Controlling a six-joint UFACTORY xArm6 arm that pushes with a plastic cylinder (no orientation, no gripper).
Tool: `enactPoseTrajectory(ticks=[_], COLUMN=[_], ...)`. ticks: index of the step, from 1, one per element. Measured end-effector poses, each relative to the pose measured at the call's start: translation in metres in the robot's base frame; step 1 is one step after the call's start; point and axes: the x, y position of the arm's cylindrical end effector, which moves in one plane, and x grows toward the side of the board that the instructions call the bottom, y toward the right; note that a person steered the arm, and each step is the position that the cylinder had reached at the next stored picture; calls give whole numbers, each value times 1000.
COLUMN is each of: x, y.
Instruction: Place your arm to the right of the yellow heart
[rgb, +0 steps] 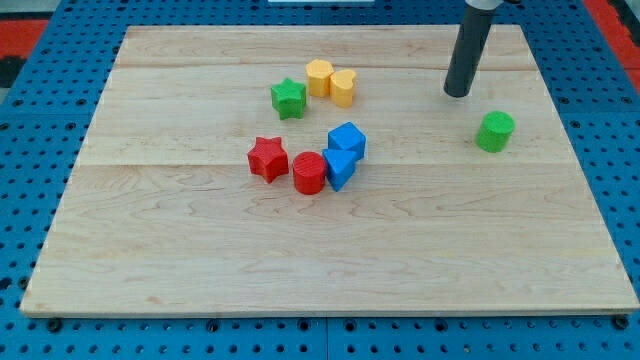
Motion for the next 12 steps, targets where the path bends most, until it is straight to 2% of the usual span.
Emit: enactPoseTrajectory(ticks=[3, 4, 5, 6, 12], x=[-10, -4, 7, 9, 9], y=[1, 34, 113, 136, 115])
